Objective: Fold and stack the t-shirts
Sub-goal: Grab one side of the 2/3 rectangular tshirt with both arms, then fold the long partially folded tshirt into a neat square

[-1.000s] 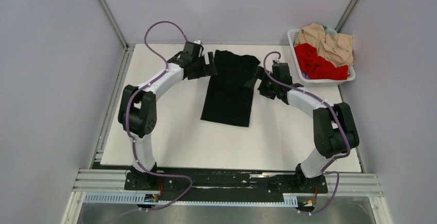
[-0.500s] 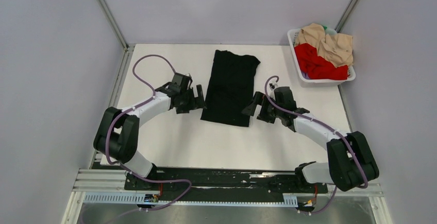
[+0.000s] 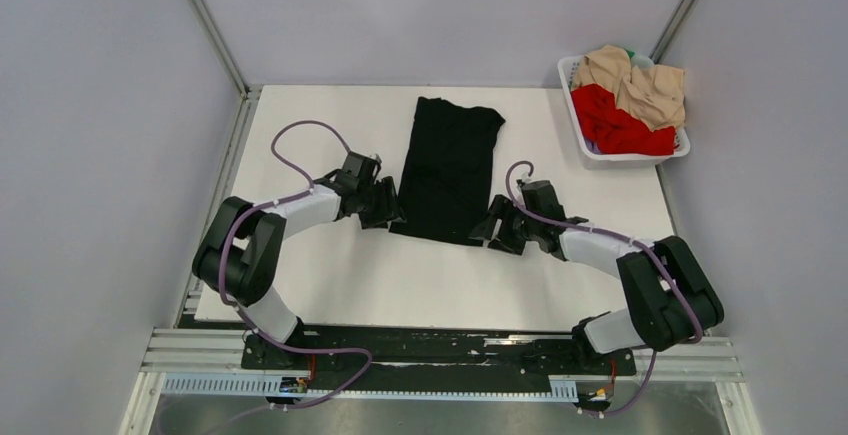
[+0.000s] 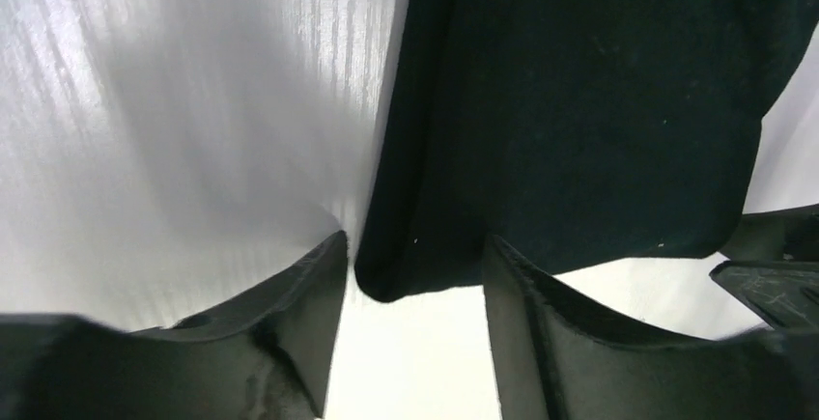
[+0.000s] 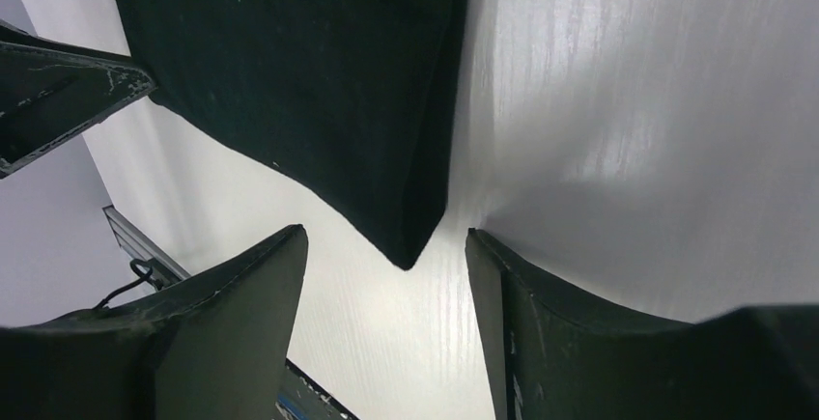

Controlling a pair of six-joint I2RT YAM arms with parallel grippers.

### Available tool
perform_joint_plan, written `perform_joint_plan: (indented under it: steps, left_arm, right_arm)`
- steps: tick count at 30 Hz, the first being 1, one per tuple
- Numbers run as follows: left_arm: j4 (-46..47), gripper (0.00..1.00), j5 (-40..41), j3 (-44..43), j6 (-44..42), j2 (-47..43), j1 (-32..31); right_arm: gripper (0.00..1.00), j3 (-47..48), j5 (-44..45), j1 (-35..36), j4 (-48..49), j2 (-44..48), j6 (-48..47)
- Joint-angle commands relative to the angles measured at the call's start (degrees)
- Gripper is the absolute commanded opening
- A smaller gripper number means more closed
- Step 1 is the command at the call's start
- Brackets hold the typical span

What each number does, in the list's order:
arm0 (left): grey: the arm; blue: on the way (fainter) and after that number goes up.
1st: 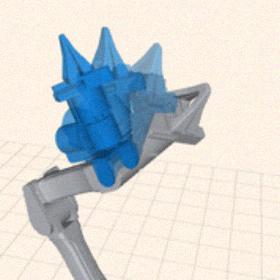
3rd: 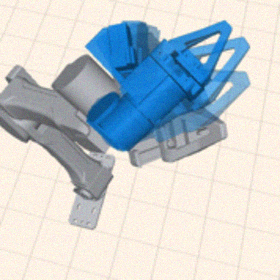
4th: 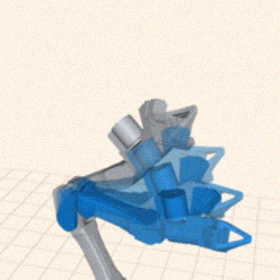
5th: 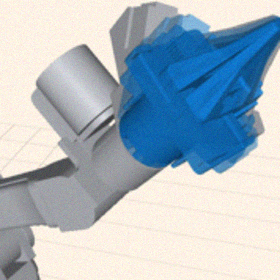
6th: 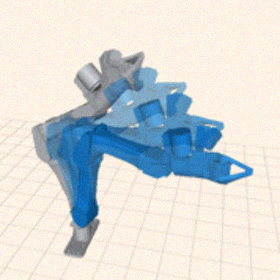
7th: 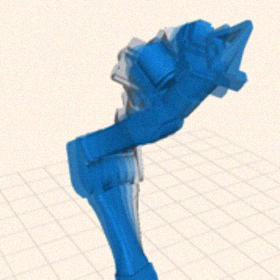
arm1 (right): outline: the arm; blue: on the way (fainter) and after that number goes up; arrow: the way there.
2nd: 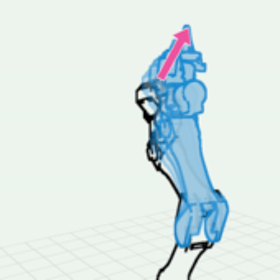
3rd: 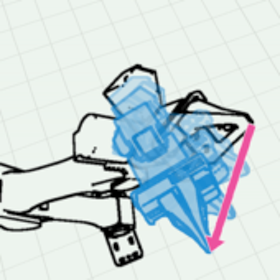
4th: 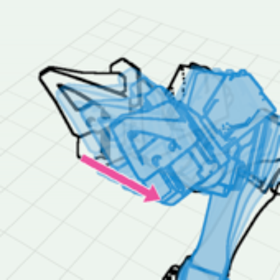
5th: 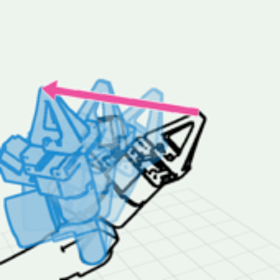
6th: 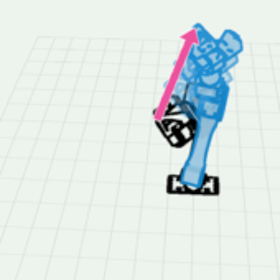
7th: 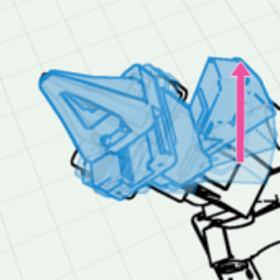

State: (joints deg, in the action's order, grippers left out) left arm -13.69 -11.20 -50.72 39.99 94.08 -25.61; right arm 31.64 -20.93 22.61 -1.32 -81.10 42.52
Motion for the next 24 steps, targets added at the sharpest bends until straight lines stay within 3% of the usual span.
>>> perform_joint_plan:
  steps: [1, 7, 10, 11, 13, 19, 24]
  left_arm:
    - [2.2, 0.57, -1.76, 0.77, 0.86, 3.77, -0.62]
    - [2.69, 0.44, -1.42, 1.3, 1.75, 6.8, -1.59]
    - [2.67, 0.26, -2.19, 1.66, 2.18, 7.76, -2.27]
    - [2.3, 0.13, -2.04, 2.11, 2.39, 7.73, -2.65]
    - [0.82, 0.02, 0.04, 3.09, 2.65, 7.28, -3.24]
    - [-2.74, 0.0, 1.24, 10.73, 3.72, 1.55, -5.17]
    - [-8.73, 0.0, 3.08, 17.49, 6.16, -16.17, -9.53]
  right_arm:
    - [0.64, 0.88, 1.16, 1.18, 4.94, -3.17, 1.81]
    - [0.5, 1.65, 0.51, 2.31, 5.19, -6.82, 2.06]
    - [0.24, 0.19, 0.65, 2.58, 6.44, -6.88, 2.97]
    - [0.13, -1.05, 1.13, 2.88, 7.23, -6.4, 3.34]
    - [0.01, -2.49, 1.85, 3.2, 6.97, -5.42, 3.59]
    - [0.0, -8.65, -0.72, 7.82, 4.58, 3.56, 3.39]
    - [0.0, -11.23, -3.58, 12.83, -6.99, 18.32, 3.69]
